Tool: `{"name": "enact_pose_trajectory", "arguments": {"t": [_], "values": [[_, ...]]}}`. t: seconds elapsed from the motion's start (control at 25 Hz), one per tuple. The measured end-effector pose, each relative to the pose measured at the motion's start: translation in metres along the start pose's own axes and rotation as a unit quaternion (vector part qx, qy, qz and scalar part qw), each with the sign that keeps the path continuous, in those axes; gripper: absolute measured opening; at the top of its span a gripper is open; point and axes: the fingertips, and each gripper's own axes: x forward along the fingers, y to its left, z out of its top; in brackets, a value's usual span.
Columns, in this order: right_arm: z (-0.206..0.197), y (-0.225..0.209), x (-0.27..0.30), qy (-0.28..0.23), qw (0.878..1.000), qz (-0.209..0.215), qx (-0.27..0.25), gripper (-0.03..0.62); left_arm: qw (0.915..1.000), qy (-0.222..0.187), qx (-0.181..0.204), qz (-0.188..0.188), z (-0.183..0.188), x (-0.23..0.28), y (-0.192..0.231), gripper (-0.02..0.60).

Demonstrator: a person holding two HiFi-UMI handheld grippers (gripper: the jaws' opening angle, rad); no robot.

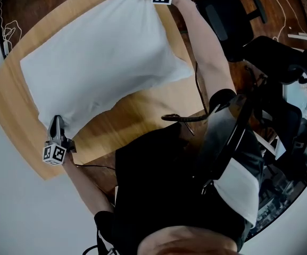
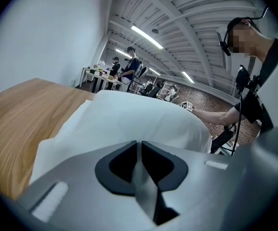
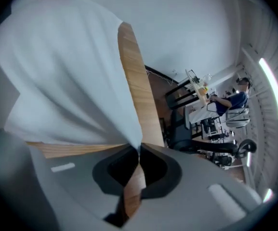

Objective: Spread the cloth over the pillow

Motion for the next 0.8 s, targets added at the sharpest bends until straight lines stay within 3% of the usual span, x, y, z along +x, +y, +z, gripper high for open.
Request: {"name": "enact_pose_trajectory", "arguments": {"t": [0.12,0.2,0.32,0.4,0.48,0.52,0.56,0.6,0.64,0.72,0.76,0.8], "values": [[0.008,0.036,0.033,-0.005,0.999,0.042,-0.003,0.009,0.9999,-0.013,-0.008,-0.003,-0.004,0.000,-0.001,0.037],[0.001,0.054,0.048,-0.014,0.998,0.055,0.031,0.023,0.9996,-0.021,-0.015,-0.012,-0.006,0.000,-0.006,0.037],[-0.047,0.035,0.036,0.040,0.994,0.008,0.101,0.153,0.9982,-0.041,-0.029,-0.032,0.001,-0.005,-0.011,0.037],[-0.085,0.019,0.006,0.063,0.985,-0.041,0.157,0.155,0.9961,-0.066,-0.044,-0.040,0.005,-0.021,-0.007,0.037],[-0.103,0.012,-0.054,0.017,0.964,-0.095,0.247,0.155,0.9921,-0.100,-0.062,-0.043,0.010,-0.045,0.000,0.037],[-0.098,0.013,-0.098,-0.047,0.946,-0.118,0.300,0.153,0.9893,-0.119,-0.069,-0.047,0.014,-0.056,0.001,0.037],[-0.084,0.017,-0.151,-0.133,0.917,-0.135,0.350,0.153,0.9859,-0.140,-0.073,-0.055,0.021,-0.066,-0.002,0.037],[-0.062,0.025,-0.208,-0.231,0.878,-0.145,0.393,0.145,0.9815,-0.162,-0.074,-0.070,0.030,-0.073,-0.009,0.037],[-0.033,0.038,-0.264,-0.330,0.830,-0.146,0.425,0.106,0.9760,-0.185,-0.071,-0.091,0.041,-0.078,-0.021,0.037],[0.041,0.081,-0.359,-0.491,0.736,-0.113,0.452,0.009,0.9624,-0.222,-0.053,-0.147,0.064,-0.081,-0.062,0.037],[0.085,0.113,-0.390,-0.539,0.706,-0.076,0.452,0.000,0.9545,-0.236,-0.039,-0.179,0.073,-0.081,-0.089,0.037],[0.131,0.150,-0.411,-0.566,0.692,-0.030,0.447,0.000,0.9455,-0.247,-0.026,-0.211,0.082,-0.083,-0.119,0.037]]}}
